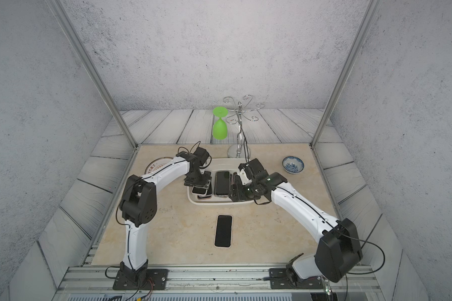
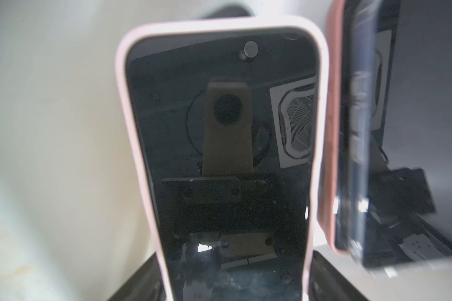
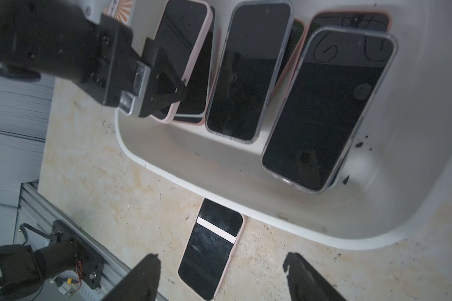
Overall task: Take the phone out of the storage box
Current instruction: Pick up the phone from the storage box.
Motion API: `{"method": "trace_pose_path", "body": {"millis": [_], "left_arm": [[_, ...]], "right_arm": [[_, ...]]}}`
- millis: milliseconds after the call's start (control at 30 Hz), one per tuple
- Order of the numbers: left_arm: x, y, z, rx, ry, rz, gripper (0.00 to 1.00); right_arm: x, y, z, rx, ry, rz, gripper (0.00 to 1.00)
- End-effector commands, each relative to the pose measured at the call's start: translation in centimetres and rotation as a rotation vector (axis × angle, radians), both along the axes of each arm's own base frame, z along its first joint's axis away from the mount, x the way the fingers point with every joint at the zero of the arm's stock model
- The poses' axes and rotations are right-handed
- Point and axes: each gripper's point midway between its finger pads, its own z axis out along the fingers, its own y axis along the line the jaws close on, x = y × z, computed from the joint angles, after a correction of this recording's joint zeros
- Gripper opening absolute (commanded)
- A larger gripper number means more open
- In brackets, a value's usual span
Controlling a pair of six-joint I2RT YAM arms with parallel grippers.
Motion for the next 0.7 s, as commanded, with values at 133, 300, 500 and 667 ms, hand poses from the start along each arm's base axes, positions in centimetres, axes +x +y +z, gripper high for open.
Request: {"method": "trace_pose_path", "body": {"millis": [133, 300, 500, 667], "left_arm": [[-1.9, -0.5, 7.1, -0.139, -0.069, -0.057, 0.48], [-3.0, -1.7, 8.2, -0.241, -0.066, -0.074, 0.48], [-3.2, -2.3, 8.5, -0.281, -0.063, -0.072, 0.47], [-3.3, -2.8, 8.5, -0.317, -0.059, -0.071, 0.46]], "right_arm": [[6.9, 2.9, 5.6, 0.329, -0.050, -0.040, 0.78], [9.8, 7.6, 6.8, 0.502, 0.058, 0.040, 0.72], [10.9, 10.7, 2.8, 0.494, 0.174, 0.064, 0.67], [10.4, 12.5, 0.7, 0.515, 0.219, 0.086, 0.66]]}}
